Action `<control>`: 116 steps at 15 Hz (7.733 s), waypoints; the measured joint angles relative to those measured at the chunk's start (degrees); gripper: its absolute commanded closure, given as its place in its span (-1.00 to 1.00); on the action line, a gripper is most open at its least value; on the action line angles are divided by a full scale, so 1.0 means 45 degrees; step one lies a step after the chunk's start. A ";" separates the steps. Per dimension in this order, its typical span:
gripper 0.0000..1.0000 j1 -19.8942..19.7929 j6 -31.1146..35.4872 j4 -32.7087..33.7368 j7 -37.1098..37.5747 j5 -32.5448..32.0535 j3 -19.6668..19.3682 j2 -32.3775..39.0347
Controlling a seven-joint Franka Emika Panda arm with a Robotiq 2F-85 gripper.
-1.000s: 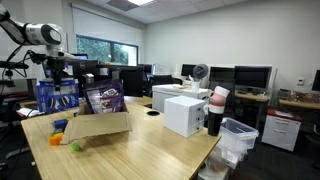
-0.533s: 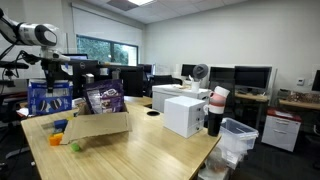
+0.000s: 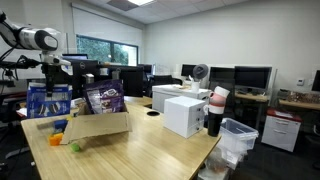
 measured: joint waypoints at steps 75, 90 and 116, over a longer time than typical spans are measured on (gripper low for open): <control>-1.00 -0.4342 0.1426 -0.0179 -0.1228 -0.4061 -0.3698 -0.1345; -1.00 -0.3756 0.1438 -0.1547 -0.1760 -0.2266 -0.2971 -0.1083; 0.88 -0.4029 0.3304 -0.0734 -0.1710 -0.2563 -0.3697 0.0419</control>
